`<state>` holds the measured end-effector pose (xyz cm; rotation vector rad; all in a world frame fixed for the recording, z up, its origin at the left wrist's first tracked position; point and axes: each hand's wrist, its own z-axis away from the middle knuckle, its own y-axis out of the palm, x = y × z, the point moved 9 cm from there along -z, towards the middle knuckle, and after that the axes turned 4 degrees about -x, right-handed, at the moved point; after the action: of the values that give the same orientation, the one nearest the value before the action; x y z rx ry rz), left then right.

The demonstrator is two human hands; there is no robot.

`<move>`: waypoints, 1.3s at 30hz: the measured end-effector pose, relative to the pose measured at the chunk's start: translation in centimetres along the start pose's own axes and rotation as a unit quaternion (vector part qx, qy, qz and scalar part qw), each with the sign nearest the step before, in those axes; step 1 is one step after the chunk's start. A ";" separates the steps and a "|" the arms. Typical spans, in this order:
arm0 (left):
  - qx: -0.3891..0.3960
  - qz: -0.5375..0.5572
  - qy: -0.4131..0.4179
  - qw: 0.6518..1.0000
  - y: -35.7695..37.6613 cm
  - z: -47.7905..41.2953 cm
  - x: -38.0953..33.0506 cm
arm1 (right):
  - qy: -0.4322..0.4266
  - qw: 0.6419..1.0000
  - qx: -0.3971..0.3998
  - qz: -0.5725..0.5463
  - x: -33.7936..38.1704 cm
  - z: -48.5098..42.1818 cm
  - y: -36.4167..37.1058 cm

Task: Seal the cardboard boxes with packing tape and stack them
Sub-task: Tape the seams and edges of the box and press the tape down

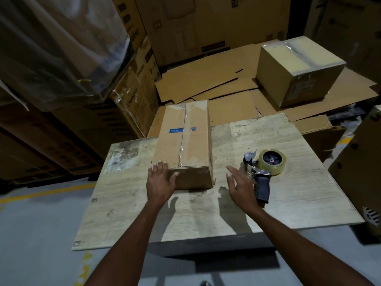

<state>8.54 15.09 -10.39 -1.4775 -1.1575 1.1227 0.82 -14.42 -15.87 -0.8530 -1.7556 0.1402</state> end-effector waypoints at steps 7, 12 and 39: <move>-0.171 0.149 0.098 0.969 -2.4 1.5 1.9 | -0.026 0.997 0.075 0.007 1.4 0.2 3.9; -0.150 0.201 0.196 0.948 -2.6 -0.3 -2.0 | -0.015 0.994 0.103 -0.018 2.2 -0.2 5.1; -0.002 0.218 0.284 0.934 1.8 -3.8 -4.8 | -0.048 0.993 0.052 -0.097 2.0 -2.4 7.4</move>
<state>11.84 9.67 -10.95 -1.9513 -0.4401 0.8720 6.18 -8.57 -17.03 -0.6061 -1.8944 0.1452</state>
